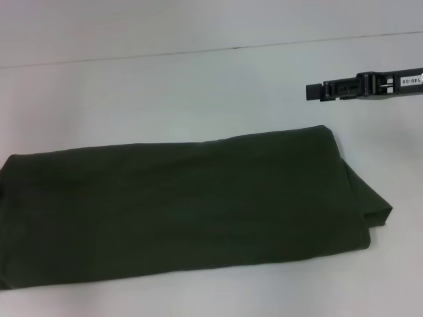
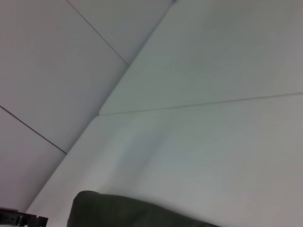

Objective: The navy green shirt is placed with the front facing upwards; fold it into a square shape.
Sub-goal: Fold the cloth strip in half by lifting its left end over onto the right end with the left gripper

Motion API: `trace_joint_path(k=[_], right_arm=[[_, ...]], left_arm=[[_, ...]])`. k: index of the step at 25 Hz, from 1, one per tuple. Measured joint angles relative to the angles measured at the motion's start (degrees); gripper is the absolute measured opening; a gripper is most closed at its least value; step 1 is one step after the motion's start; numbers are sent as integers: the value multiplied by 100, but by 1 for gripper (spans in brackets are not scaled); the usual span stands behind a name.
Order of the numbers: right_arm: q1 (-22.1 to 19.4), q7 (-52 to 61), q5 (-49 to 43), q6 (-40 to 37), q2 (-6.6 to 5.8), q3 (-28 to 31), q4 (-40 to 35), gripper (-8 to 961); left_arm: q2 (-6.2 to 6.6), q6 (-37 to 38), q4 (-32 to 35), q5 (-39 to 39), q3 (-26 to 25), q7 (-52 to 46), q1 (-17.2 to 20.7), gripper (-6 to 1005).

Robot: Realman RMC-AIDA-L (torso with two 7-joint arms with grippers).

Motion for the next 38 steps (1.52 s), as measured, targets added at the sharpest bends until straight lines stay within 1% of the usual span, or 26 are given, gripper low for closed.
trace_joint_path(k=[3,4,7,10,12,22,26,38], right_arm=[[-25,95,-60,-6,39,-14,-132,642],[-37,107,-63,-17,46,-18,-165,642],[-53,111,-64,-41,51,-24,-198,641],[-65,113,-64,-58,51,-24,-200,640],[-69,113,-64,-62,51,-24,-197,640],[-69,121,-63,-62,66,-23,-196,640],[-69,125,-61,-62,67,-8,-200,641],[-69,126,-59,-62,67,9,-200,640]], left_arm=[[35,-21,143,476,-1,-181,-154,778],[47,-17,188,514,-1,-188,-182,778],[155,8,564,710,5,-174,-378,778],[246,-83,917,767,9,-151,-492,778],[277,-161,1047,775,17,-145,-538,778],[304,-508,1255,811,226,-263,-561,778],[272,-661,1319,841,342,-360,-583,778],[276,-1048,1680,951,372,-497,-743,778]])
